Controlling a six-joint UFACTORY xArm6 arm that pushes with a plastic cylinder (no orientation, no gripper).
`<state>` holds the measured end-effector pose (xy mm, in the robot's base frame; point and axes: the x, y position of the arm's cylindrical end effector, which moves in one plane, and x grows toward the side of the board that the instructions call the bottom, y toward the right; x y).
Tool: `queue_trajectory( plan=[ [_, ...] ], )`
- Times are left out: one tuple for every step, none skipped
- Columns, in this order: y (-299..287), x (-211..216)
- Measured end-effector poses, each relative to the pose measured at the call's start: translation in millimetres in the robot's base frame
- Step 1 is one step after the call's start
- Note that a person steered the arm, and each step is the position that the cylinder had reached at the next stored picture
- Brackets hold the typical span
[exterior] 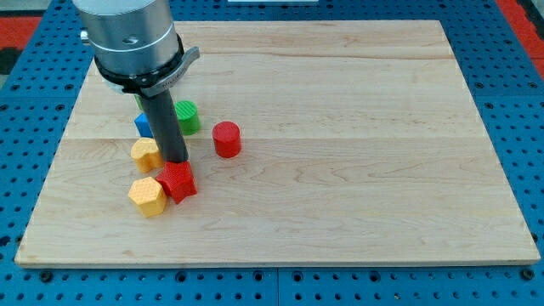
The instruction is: Push the red star into the yellow heart
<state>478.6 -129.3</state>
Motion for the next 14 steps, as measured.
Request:
queue_trajectory(
  plan=[
    [-1,-1],
    [-6,-2],
    [-7,2],
    [76,4],
    [127,36],
    [120,111],
    [79,121],
    [64,116],
    [42,101],
    [30,82],
    [5,80],
    [-17,73],
    [-15,73],
    [2,59]
  ],
)
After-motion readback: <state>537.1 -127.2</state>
